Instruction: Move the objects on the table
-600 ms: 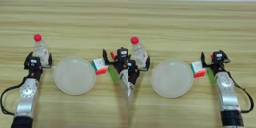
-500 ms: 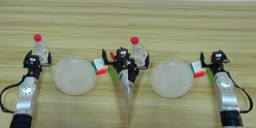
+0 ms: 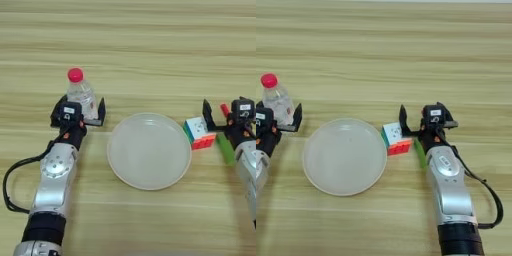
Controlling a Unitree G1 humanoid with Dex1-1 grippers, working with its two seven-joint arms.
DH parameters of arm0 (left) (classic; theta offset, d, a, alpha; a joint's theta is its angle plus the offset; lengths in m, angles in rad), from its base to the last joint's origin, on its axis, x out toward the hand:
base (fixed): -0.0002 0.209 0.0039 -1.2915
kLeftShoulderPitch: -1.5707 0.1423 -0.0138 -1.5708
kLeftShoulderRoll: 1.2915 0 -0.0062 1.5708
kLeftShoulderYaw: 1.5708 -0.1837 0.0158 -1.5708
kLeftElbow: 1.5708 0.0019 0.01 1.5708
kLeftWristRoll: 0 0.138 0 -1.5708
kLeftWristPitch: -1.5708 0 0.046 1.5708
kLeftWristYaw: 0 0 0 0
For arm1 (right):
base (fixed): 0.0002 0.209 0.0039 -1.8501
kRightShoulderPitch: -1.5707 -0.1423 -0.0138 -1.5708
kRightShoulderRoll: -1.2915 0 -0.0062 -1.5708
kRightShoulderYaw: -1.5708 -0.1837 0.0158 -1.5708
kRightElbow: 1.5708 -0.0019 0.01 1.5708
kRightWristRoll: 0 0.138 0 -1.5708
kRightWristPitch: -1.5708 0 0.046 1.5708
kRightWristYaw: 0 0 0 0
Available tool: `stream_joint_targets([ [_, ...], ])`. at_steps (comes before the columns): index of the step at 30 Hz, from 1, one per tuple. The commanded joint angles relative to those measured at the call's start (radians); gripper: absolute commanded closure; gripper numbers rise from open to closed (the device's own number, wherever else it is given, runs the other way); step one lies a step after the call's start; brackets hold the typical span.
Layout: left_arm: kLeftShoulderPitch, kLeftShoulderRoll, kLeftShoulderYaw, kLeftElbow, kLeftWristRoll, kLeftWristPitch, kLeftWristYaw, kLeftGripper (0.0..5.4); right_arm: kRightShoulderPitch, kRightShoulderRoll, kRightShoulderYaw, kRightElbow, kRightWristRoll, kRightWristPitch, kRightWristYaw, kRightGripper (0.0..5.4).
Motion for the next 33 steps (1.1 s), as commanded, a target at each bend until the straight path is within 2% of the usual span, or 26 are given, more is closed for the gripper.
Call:
stream_joint_targets([
  [1, -0.027, 0.01, 0.001, 0.04, 0.005, -0.005, -0.003, 0.0, 0.003, 0.005, -0.001, -0.007, 0.0, 0.006, -0.007, 0.02],
  [13, -0.034, 0.009, 0.008, 0.07, 0.003, -0.03, 0.005, 0.0, 0.002, 0.001, -0.012, -0.004, 0.003, 0.003, -0.007, 0.02],
  [33, -0.024, 0.006, 0.006, 0.056, -0.014, -0.046, -0.024, 2.01, 0.0, 0.0, -0.016, 0.0, 0.004, 0.005, -0.004, 0.0],
])
